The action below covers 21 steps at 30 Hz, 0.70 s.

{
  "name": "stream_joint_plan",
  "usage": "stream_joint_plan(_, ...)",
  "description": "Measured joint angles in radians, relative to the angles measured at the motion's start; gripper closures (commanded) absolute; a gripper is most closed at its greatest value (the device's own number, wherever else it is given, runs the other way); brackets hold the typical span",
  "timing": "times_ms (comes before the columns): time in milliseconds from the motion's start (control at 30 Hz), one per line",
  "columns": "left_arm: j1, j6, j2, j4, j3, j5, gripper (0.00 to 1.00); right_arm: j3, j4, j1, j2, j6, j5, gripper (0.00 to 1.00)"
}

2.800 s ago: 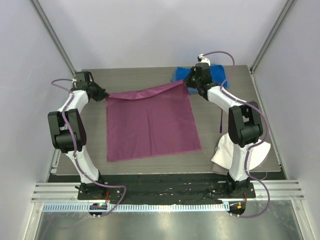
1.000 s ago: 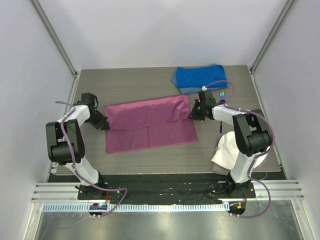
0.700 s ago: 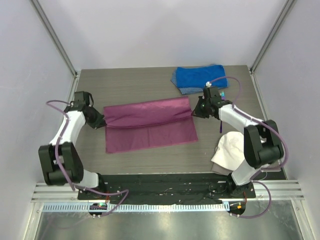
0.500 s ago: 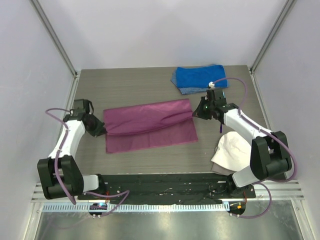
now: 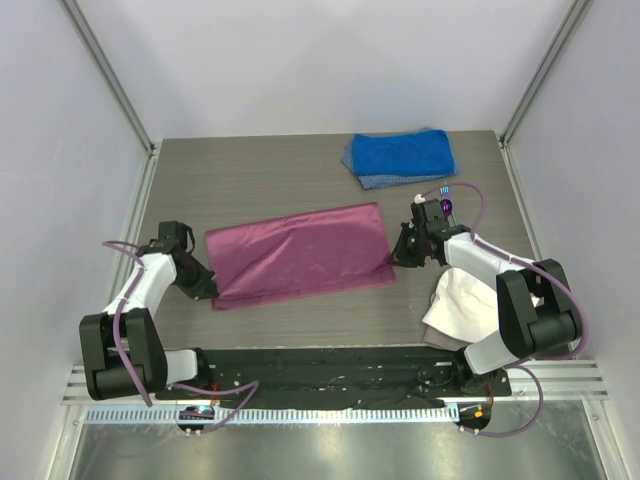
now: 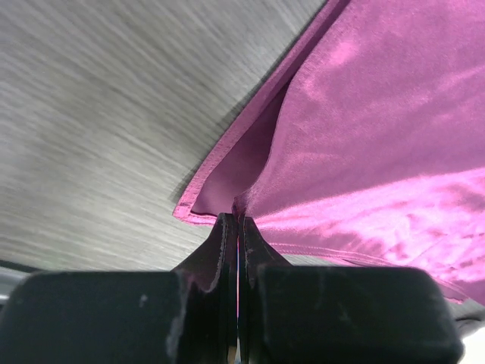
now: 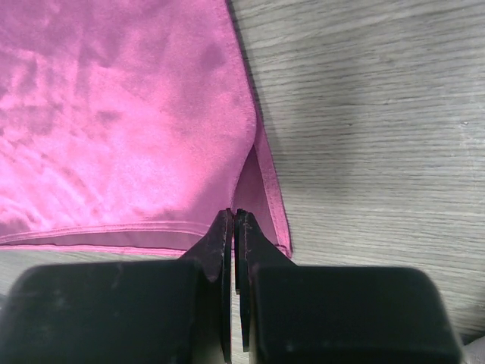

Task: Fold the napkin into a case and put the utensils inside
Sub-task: Fold and flatten the napkin at the center of the board.

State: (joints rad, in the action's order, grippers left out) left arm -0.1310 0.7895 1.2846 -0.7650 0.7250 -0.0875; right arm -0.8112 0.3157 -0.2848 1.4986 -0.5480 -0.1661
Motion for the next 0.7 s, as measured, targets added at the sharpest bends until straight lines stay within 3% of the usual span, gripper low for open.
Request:
stream_joint_plan(333, 0.000, 0.067, -0.087, -0.084, 0.008, 0.054, 1.00, 0.000, 0.024, 0.000, -0.060, 0.001, -0.005, 0.99)
stream_joint_plan(700, 0.000, 0.125, -0.077, -0.098, -0.024, 0.061, 1.00, 0.045, 0.019, 0.000, -0.048, 0.000, -0.005, 0.99)
